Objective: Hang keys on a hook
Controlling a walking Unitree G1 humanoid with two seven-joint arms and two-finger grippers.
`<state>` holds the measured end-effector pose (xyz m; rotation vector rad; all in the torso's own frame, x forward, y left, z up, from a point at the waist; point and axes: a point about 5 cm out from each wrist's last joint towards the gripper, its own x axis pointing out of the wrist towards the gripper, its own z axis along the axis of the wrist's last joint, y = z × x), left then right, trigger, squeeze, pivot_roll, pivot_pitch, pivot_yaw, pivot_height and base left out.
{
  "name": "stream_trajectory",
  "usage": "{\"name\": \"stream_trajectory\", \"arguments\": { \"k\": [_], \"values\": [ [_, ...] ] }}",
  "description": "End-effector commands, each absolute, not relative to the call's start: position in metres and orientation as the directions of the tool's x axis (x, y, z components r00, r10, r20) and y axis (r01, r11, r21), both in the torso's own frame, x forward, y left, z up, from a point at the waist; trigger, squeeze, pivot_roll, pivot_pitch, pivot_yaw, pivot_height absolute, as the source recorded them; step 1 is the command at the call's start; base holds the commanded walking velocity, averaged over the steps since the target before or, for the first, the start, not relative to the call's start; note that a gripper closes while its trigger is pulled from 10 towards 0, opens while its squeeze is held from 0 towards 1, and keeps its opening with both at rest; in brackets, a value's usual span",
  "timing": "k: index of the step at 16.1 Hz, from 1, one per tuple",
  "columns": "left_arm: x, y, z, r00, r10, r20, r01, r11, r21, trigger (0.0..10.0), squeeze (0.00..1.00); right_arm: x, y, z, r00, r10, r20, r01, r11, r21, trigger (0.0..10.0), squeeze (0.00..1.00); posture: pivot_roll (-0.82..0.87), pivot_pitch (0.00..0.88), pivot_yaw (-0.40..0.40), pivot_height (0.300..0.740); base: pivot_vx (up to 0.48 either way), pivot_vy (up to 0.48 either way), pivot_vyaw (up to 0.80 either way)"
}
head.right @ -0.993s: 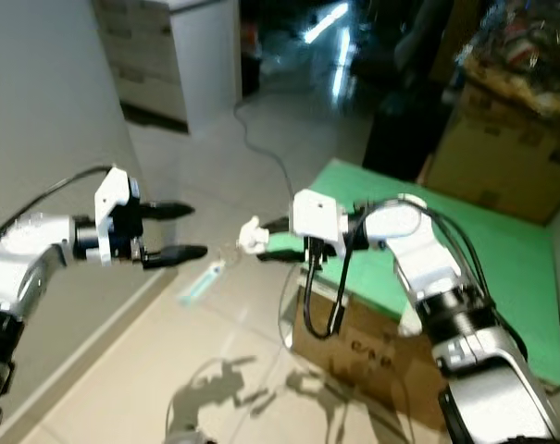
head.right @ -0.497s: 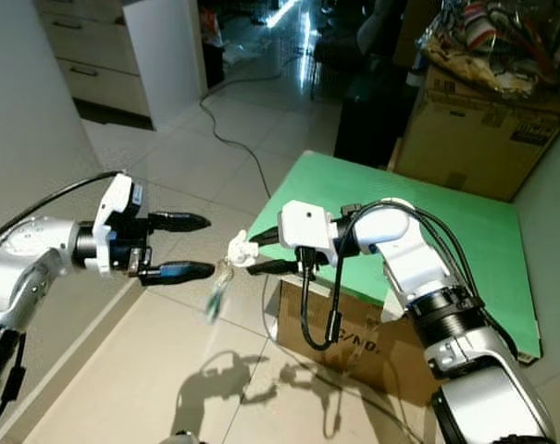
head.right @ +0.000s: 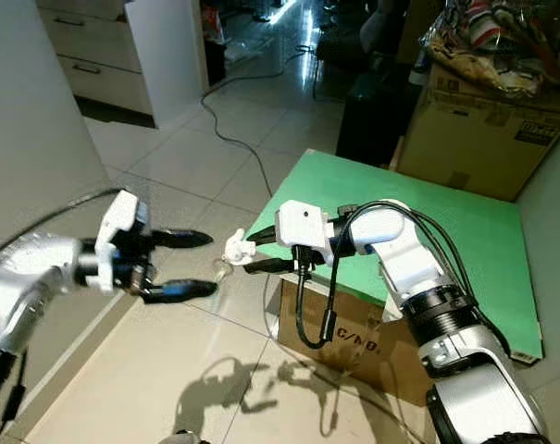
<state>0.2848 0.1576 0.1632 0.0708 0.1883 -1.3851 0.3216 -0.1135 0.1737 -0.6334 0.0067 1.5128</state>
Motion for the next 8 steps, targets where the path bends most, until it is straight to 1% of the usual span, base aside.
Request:
{"name": "stream_trajectory", "arguments": {
  "k": [1, 2, 3, 4, 5, 6, 7, 8],
  "values": [
    [0.284, 0.151, 0.166, 0.152, -0.974, -0.17, 0.985, 0.163, -0.053, 8.4, 0.0, 0.324, -0.111, 0.19, 0.092, 0.934, -0.344, -0.906, -0.065, -0.418, 0.0, 0.0, 0.04, 0.002, 0.021, 0.74, 0.0, 0.0, 0.0],
    [0.284, 0.15, 0.165, 0.149, -0.974, -0.168, 0.986, 0.16, -0.055, 8.4, 0.0, 0.324, -0.11, 0.191, 0.089, 0.937, -0.339, -0.907, -0.065, -0.416, 0.0, 0.0, 0.04, 0.002, 0.021, 0.74, 0.0, 0.0, 0.0],
    [0.285, 0.145, 0.163, 0.144, -0.976, -0.164, 0.986, 0.155, -0.058, 8.1, 0.0, 0.323, -0.107, 0.194, 0.076, 0.948, -0.309, -0.912, -0.059, -0.405, 0.0, 0.0, 0.04, 0.002, 0.02, 0.74, 0.0, 0.0, 0.0],
    [0.285, 0.142, 0.162, 0.141, -0.977, -0.158, 0.986, 0.153, -0.062, 7.2, 0.0, 0.322, -0.106, 0.197, 0.069, 0.954, -0.292, -0.915, -0.056, -0.4, 0.0, 0.0, 0.04, 0.003, 0.019, 0.74, 0.0, 0.0, 0.0],
    [0.285, 0.141, 0.161, 0.141, -0.978, -0.155, 0.986, 0.152, -0.063, 7.2, 0.0, 0.322, -0.106, 0.197, 0.069, 0.955, -0.29, -0.915, -0.055, -0.399, 0.0, 0.0, 0.04, 0.003, 0.019, 0.74, 0.0, 0.0, 0.0],
    [0.286, 0.139, 0.161, 0.143, -0.978, -0.15, 0.986, 0.154, -0.064, 6.4, 0.0, 0.322, -0.106, 0.197, 0.068, 0.955, -0.289, -0.916, -0.055, -0.397, 0.0, 0.0, 0.03, 0.004, 0.019, 0.74, 0.0, 0.0, 0.0],
    [0.288, 0.138, 0.162, 0.149, -0.978, -0.144, 0.985, 0.159, -0.064, 3.6, 0.0, 0.322, -0.106, 0.197, 0.066, 0.956, -0.287, -0.918, -0.055, -0.394, 0.0, 0.0, 0.03, 0.003, 0.019, 0.74, 0.0, 0.0, 0.0],
    [0.289, 0.138, 0.162, 0.15, -0.978, -0.142, 0.985, 0.16, -0.065, 3.2, 0.0, 0.322, -0.106, 0.198, 0.065, 0.957, -0.282, -0.919, -0.053, -0.391, 0.0, 0.0, 0.03, 0.003, 0.019, 0.74, 0.0, 0.0, 0.0]
  ]
}}
